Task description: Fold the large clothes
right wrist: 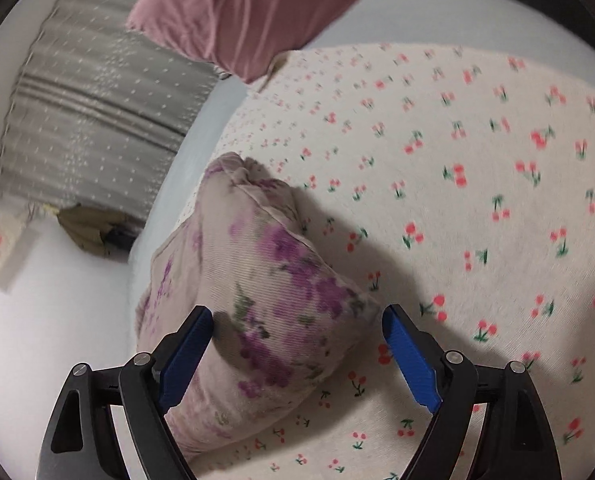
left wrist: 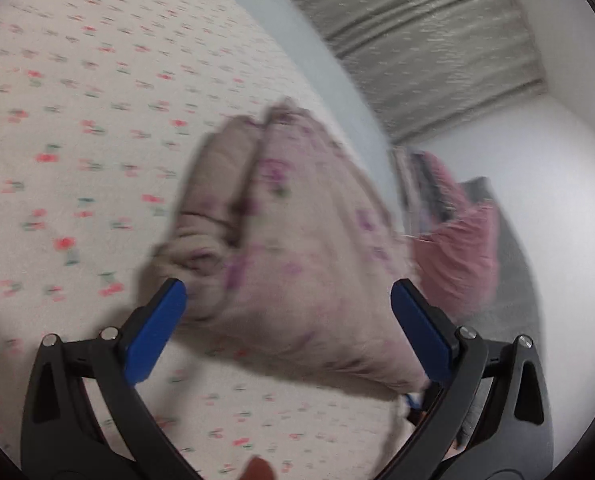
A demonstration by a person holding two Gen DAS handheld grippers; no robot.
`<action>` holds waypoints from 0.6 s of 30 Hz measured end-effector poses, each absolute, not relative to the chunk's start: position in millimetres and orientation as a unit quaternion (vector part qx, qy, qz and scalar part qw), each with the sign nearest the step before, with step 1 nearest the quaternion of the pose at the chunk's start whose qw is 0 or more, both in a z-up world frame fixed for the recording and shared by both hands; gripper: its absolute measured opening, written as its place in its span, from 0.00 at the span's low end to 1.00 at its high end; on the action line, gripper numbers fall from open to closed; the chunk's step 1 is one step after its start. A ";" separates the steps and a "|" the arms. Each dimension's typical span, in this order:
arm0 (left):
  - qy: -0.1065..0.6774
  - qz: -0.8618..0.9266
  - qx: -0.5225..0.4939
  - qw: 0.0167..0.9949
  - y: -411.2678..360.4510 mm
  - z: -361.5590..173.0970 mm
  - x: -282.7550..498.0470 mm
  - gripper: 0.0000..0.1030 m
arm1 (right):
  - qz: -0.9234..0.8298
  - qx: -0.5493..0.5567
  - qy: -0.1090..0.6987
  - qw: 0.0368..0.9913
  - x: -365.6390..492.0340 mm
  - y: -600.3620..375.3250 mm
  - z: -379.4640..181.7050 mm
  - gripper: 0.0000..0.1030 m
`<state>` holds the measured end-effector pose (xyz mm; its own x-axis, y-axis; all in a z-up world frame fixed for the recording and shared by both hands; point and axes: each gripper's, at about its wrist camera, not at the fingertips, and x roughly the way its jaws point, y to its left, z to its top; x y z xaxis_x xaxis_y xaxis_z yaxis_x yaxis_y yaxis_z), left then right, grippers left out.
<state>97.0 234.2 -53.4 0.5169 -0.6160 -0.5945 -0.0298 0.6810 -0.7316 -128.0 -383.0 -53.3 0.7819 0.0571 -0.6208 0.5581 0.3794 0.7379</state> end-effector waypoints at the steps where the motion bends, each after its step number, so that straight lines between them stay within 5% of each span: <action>1: 0.460 -0.171 -0.346 0.799 236.3 -55.8 96.6 0.99 | -0.159 0.541 0.286 0.774 -127.4 -382.0 -56.4 0.85; 18: 0.463 -0.184 -0.475 0.725 191.6 -113.9 145.1 0.99 | -0.139 0.571 0.246 0.771 -74.0 -379.9 -76.6 0.93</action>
